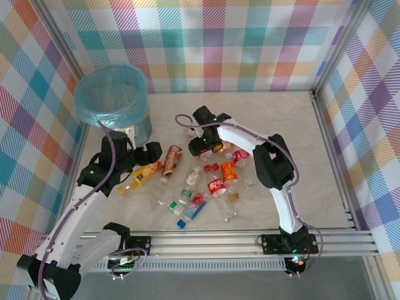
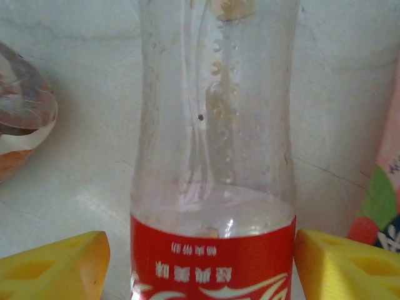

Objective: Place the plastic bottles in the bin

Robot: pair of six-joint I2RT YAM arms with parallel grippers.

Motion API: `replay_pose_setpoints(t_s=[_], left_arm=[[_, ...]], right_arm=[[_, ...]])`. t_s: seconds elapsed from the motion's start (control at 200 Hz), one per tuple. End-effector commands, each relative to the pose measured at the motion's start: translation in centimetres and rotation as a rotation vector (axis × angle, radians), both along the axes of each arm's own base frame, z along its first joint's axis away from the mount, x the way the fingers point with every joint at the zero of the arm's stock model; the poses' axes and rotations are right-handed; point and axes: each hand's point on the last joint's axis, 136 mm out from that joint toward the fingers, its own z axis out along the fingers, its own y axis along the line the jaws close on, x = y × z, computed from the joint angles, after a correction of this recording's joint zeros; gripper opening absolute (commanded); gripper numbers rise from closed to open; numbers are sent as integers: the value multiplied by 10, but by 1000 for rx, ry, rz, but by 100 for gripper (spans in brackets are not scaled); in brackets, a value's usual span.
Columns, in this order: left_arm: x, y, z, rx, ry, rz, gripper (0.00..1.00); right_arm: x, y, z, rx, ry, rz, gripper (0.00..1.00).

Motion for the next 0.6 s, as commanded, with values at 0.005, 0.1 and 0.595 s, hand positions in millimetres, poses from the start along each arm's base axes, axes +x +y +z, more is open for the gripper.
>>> replay_pose_setpoints(t_s=[0.005,0.1,0.595], left_arm=[[-5,0,10,14,-19,-12,88],[-5,0,8,15,-13,-11,88],[-3,3,10,31,-8,1,89]], right_arm=[[-5,6,-7,-35,18,38,79],[-3,9,-13,-39,24,41,79],[9,20,3,-14,-24,77,69]])
